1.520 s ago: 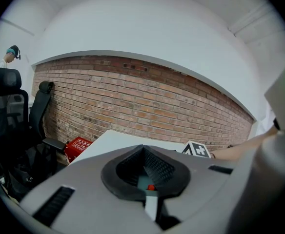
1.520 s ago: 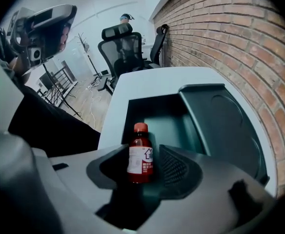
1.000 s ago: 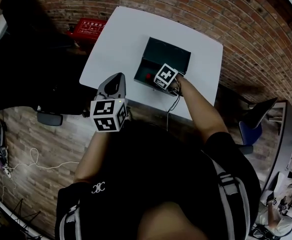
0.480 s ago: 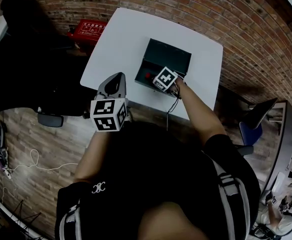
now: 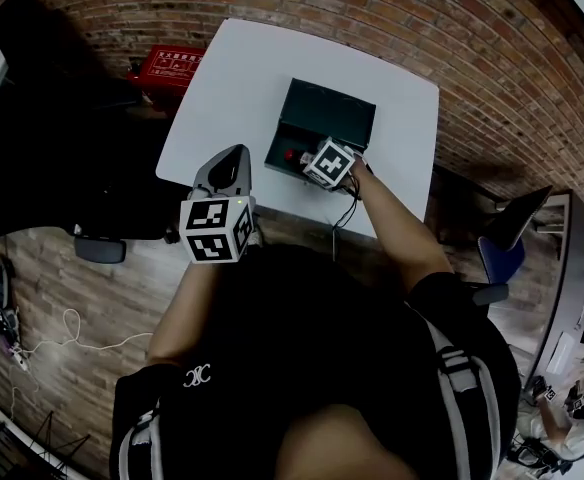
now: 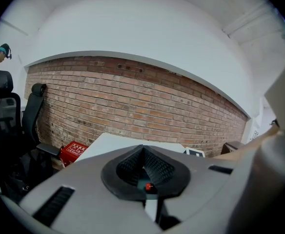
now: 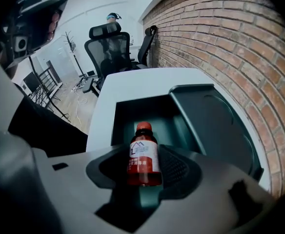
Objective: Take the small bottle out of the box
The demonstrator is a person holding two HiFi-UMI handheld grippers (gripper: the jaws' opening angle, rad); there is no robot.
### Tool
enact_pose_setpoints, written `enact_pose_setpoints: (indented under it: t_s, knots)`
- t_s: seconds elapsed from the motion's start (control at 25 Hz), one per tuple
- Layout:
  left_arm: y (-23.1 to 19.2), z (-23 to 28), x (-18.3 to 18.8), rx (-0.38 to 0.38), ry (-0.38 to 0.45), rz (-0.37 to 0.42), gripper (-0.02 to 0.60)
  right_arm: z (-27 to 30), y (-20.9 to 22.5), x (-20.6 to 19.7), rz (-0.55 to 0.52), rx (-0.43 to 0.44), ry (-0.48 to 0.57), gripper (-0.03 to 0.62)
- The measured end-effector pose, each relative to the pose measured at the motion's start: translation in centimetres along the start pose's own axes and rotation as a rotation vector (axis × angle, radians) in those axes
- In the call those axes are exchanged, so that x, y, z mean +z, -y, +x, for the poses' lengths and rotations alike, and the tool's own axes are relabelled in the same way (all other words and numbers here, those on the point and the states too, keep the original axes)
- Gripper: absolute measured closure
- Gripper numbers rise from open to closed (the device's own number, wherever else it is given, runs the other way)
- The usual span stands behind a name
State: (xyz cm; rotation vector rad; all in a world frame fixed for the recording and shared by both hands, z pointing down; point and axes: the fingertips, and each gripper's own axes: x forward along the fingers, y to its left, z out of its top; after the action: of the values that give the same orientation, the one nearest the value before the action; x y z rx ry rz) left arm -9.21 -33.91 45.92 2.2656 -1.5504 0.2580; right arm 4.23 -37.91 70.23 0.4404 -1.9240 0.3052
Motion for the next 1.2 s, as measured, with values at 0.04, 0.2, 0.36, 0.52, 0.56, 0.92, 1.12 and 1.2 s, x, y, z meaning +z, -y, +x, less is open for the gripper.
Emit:
enact_pose_setpoints:
  t_s: [0.04, 0.2, 0.36, 0.52, 0.56, 0.92, 1.12, 1.2]
  knots:
    - [0.1, 0.1, 0.1, -0.003, 0.0, 0.002, 0.575, -0.2, 0.0, 0.1, -0.001, -0.003, 0.011, 0.39]
    - [0.3, 0.5, 0.1, -0.015, -0.005, 0.006, 0.575, -1.0, 0.0, 0.8, -0.008, -0.022, 0.066, 0.39]
    - [0.7, 0.9, 0.0, -0.028, -0.009, 0.011, 0.575, -1.6, 0.0, 1.4, -0.001, -0.037, 0.128, 0.39]
    - [1.0, 1.4, 0.2, -0.044, -0.011, 0.018, 0.575, -3.2, 0.1, 2.6, 0.023, -0.062, 0.208, 0.391]
    - [1.1, 1.5, 0.3, -0.047, -0.013, 0.019, 0.575, -3.6, 0.2, 3.0, 0.027, -0.068, 0.227, 0.391]
    - [1.6, 2.8, 0.5, -0.075, -0.021, 0.025, 0.575, -8.8, 1.0, 6.8, 0.088, -0.177, 0.453, 0.391]
    - [2.4, 3.7, 0.7, -0.099, -0.028, 0.037, 0.575, -12.4, 1.9, 7.8, 0.18, -0.249, 0.59, 0.391]
    - [2.7, 4.1, 0.9, -0.109, -0.027, 0.043, 0.575, -13.8, 2.2, 7.9, 0.212, -0.283, 0.629, 0.391]
